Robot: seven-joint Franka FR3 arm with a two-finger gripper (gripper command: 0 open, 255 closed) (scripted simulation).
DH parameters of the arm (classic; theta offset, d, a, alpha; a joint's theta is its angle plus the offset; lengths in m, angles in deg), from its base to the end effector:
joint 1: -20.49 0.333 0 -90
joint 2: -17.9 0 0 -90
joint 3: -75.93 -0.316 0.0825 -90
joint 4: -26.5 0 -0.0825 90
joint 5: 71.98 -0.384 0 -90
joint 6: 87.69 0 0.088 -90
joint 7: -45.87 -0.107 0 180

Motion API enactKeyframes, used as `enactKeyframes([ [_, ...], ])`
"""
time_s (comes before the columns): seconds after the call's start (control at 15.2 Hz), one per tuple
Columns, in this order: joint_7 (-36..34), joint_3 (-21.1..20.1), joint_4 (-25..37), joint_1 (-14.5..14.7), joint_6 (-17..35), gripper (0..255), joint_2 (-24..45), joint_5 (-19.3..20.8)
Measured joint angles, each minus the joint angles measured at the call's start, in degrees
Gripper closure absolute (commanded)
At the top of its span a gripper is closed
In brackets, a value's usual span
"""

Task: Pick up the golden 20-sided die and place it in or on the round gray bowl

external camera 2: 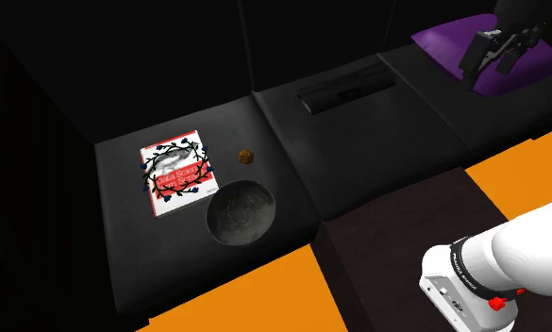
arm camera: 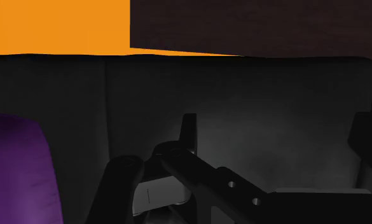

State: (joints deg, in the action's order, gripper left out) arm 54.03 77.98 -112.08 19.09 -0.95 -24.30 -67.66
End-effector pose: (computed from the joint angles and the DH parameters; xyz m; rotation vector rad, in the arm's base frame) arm 0.3075 -0.0291 0.5416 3.0916 0.1479 -0.2678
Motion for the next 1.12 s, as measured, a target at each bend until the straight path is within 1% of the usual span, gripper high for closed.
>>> enactKeyframes([
  [0.13,-0.58,-0.49,-0.22,0.25,0.61,0,0.32,-0.43],
  [0.33,-3.43,-2.92,-2.04,1.50,3.73,0,1.14,-2.48],
  [0.66,-8.99,-7.77,-4.85,4.00,11.53,0,4.98,-6.24],
  [0.73,-10.20,-8.86,-4.28,4.49,12.79,0,6.53,-6.93],
  [0.99,-14.29,-12.59,-5.36,6.14,19.41,0,11.01,-8.99],
  [1.12,-16.36,-14.43,-4.46,6.76,22.13,0,14.03,-9.61],
])
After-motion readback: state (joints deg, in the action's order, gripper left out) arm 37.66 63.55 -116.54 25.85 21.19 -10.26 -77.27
